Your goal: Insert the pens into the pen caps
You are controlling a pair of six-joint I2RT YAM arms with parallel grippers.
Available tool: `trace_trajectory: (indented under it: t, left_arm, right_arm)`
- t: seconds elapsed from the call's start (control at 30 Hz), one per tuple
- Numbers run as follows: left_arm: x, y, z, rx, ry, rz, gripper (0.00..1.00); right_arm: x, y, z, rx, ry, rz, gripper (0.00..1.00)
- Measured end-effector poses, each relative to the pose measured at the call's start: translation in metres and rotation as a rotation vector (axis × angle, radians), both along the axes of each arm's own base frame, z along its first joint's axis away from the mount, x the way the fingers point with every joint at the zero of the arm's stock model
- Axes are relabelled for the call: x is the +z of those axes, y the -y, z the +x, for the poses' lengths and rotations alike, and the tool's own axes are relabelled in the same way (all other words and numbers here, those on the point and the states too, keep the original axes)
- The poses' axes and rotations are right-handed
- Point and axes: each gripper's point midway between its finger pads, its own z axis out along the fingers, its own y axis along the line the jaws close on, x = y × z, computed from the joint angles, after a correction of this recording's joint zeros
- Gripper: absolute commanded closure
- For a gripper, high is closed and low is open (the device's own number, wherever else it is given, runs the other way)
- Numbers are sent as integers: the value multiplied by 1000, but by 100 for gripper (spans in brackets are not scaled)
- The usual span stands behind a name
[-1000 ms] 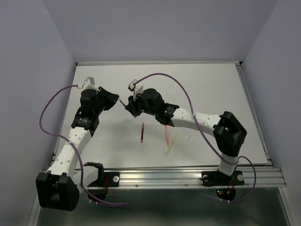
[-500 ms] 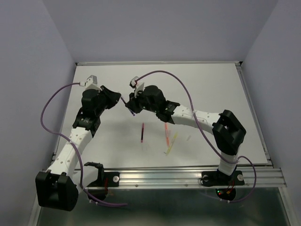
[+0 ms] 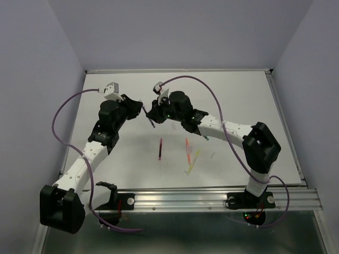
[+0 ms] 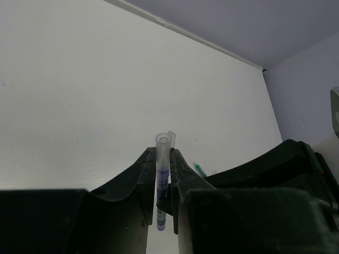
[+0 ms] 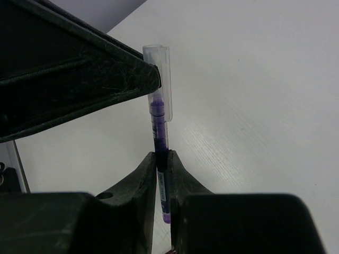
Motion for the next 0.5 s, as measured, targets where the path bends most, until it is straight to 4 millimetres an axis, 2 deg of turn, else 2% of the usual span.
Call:
trace_trajectory:
  t: [0.2,0.5]
  left_arm:
    - [-5,16,2,-42,22,17,100]
    - [-7,28,-2,-73,50,-11,100]
  right_arm:
    - [-6,14,4,-10,-24,-10,99]
    - [-5,29,2,-16,-37,-8,99]
